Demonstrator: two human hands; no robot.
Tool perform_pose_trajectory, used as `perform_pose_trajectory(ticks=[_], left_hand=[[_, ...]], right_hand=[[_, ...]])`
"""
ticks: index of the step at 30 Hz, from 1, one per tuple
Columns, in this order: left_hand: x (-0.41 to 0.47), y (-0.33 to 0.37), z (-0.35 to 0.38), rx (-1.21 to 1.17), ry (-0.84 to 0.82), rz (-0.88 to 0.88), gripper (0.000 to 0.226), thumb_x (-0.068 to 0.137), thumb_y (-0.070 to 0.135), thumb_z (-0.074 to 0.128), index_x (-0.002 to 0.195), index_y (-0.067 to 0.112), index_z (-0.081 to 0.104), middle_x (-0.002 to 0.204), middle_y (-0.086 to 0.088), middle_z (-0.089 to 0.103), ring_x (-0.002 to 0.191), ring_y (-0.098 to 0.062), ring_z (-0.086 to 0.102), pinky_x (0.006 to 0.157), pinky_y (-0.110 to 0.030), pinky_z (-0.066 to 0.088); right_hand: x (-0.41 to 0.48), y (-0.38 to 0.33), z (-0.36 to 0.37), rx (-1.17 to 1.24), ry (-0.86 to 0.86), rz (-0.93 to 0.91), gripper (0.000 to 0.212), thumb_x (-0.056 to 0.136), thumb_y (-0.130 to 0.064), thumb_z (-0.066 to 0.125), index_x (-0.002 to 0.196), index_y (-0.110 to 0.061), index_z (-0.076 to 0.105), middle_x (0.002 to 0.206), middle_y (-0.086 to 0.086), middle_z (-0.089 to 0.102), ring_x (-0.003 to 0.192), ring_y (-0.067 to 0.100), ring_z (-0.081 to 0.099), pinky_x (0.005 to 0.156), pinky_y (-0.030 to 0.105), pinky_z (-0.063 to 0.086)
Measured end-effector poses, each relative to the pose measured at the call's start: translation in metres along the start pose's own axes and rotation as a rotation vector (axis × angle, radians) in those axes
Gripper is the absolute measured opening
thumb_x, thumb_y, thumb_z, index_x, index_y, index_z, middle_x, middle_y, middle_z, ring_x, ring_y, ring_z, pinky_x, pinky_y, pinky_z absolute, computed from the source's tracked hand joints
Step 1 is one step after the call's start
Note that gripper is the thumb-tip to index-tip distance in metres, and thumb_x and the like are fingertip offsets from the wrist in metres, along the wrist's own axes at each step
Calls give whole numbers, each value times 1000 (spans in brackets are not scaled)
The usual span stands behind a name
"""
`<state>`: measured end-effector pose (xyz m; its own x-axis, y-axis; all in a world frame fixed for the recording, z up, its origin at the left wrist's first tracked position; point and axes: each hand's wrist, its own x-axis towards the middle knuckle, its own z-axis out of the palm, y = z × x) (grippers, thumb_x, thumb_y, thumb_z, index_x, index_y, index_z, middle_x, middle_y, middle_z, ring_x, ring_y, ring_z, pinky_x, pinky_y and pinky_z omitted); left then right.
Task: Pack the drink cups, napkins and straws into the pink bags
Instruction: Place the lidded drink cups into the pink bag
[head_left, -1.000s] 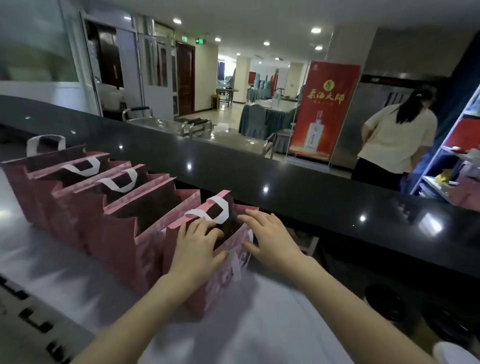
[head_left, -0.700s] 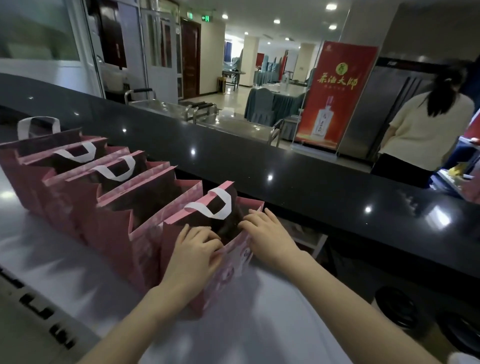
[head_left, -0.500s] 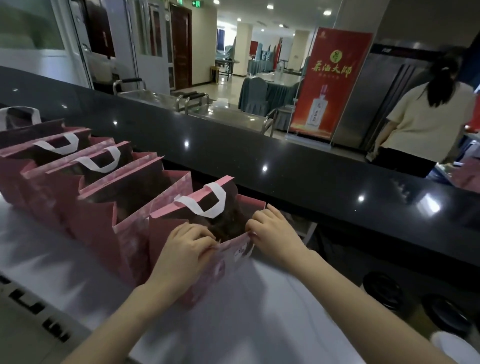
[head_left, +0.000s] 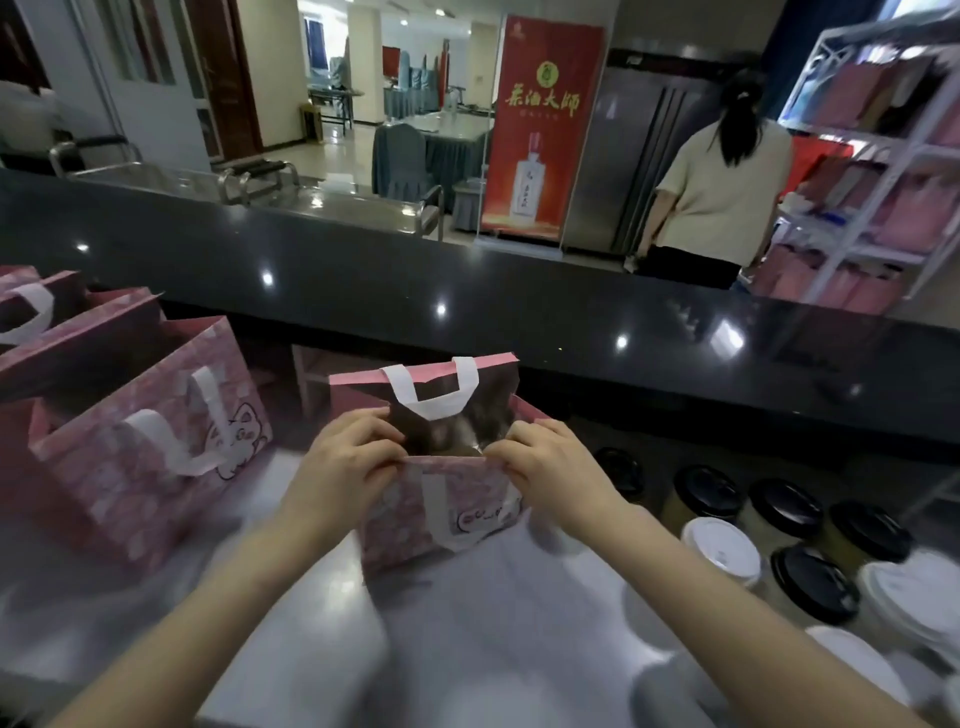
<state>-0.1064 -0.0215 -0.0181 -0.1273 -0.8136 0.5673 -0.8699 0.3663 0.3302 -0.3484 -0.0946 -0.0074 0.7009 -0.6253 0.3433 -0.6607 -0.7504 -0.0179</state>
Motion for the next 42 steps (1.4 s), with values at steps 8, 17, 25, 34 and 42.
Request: perform_pose_trajectory(ticks=[8,17,25,34,42], left_hand=[[12,5,13,101,15,-76,13,69,3,83,77,12,77,92,-5,71,109,-33,61,98,-53,44],[38,8,8,40,143,-79,15,87,18,68,99,10,72,110,-7,63,113,-27,52,98,-44,42],[68,-11,9,10,-158,-109,47,73,18,83,118,18,66,125,-3,60,126,-24,44,107,-48,38],[55,-19,19,85,-369,-52,88,69,55,78,145,38,37,155,10,28,148,-16,3,119,-51,-9],[45,-8,20,231,-481,-45,103,70,68,68,148,47,4,161,15,-3,146,-11,-21,115,-47,-22]], right_hand=[[-21,13,-2,6,104,34,19,84,-10,70,102,-17,73,92,0,70,89,23,65,93,38,47],[-49,43,-15,121,140,208,33,91,-19,63,124,-15,63,123,-1,63,116,18,55,106,36,38],[-61,98,14,138,-106,551,44,92,-30,59,135,-21,52,135,-1,51,122,22,46,102,37,39],[-47,151,64,-1,-481,702,90,81,-61,62,153,-30,18,155,16,25,141,35,26,113,42,28],[-58,131,43,118,-312,659,85,69,-49,74,143,-36,35,137,2,38,125,27,38,92,40,47]])
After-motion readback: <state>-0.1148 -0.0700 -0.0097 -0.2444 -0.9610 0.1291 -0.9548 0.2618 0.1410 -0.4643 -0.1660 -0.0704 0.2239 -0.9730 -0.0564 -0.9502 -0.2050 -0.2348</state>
